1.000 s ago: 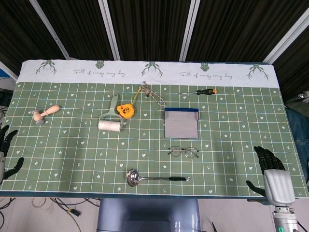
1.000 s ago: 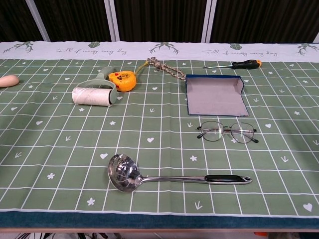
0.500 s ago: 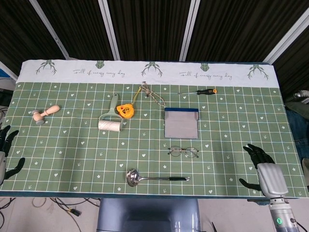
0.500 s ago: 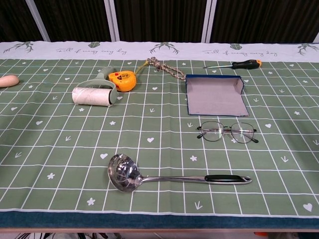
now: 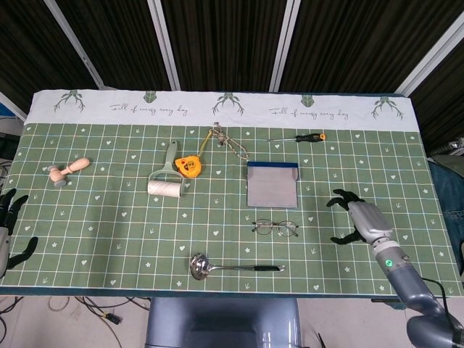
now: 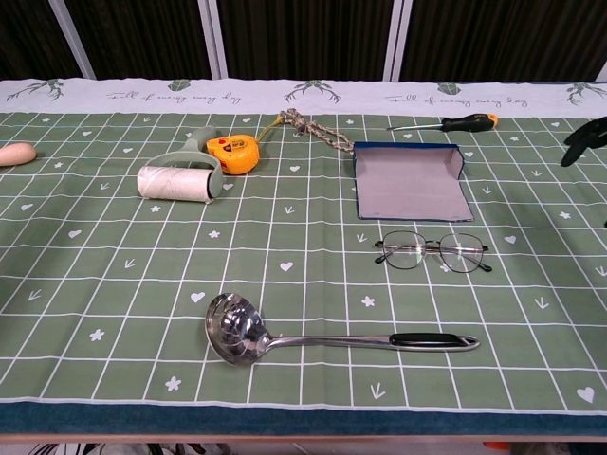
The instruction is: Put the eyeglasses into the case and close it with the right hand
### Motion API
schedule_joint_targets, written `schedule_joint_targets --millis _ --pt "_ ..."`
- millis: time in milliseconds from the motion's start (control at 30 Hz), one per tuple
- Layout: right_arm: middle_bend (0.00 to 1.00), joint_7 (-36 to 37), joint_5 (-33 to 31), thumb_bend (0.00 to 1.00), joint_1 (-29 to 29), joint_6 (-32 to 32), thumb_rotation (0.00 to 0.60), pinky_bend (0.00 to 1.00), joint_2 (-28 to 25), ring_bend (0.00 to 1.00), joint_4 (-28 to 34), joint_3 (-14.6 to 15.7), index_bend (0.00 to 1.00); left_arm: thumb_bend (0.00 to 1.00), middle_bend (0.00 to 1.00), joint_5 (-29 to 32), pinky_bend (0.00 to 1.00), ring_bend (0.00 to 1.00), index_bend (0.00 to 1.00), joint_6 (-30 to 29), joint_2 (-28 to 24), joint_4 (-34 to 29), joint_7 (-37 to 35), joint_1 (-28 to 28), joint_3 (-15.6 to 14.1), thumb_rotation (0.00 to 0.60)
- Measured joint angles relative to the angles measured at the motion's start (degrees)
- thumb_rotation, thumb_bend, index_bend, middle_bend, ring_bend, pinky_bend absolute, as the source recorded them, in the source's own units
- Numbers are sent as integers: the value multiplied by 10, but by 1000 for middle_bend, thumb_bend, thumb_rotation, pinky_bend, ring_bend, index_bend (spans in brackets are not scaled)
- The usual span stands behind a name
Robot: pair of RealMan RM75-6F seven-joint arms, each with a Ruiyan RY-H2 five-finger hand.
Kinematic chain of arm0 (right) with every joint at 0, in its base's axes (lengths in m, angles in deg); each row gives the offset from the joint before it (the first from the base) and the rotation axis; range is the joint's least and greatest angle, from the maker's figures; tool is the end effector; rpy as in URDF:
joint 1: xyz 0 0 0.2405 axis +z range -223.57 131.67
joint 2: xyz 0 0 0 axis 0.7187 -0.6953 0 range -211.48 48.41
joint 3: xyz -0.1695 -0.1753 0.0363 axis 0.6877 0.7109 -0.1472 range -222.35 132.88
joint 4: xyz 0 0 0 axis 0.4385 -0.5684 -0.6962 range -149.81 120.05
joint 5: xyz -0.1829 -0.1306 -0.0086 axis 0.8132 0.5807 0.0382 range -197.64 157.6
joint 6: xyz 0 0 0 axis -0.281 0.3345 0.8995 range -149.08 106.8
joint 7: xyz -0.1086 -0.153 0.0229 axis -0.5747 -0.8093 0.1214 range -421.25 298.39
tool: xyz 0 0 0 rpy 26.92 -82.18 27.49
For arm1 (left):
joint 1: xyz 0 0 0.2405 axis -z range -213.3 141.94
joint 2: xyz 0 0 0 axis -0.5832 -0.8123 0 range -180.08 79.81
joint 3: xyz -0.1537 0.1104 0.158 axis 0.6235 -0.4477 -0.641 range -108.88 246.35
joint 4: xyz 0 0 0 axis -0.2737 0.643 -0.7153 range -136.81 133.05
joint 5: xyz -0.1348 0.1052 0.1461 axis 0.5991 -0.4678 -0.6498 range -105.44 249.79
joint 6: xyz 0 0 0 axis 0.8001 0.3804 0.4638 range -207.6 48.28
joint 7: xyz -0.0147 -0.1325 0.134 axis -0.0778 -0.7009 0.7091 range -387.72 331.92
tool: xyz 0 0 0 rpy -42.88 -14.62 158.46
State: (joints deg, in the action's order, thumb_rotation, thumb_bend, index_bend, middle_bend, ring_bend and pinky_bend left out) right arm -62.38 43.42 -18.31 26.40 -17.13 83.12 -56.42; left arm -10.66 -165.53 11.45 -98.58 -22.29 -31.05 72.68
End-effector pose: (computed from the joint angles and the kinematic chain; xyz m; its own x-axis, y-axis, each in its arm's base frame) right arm -0.2411 -0.3461 0.0593 0.2098 -0.4079 0.8886 -0.9771 -0.0544 0.2058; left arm -0.3030 0.2284 0.1567 0.4504 -0.0218 0.8926 0.8924 0.0438 -0.4492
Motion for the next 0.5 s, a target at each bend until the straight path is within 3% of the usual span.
schedule_joint_targets --millis 267,500 --pt "127 -104 -114 293 59 -11 600 227 87 108 -41 -3 393 316 0 6 0 0 85 6 -3 -3 -7 1 1 600" --pt "126 -189 -227 293 92 42 600 227 151 108 -49 1 419 316 0 6 0 0 85 7 -6 -5 -13 1 0 600"
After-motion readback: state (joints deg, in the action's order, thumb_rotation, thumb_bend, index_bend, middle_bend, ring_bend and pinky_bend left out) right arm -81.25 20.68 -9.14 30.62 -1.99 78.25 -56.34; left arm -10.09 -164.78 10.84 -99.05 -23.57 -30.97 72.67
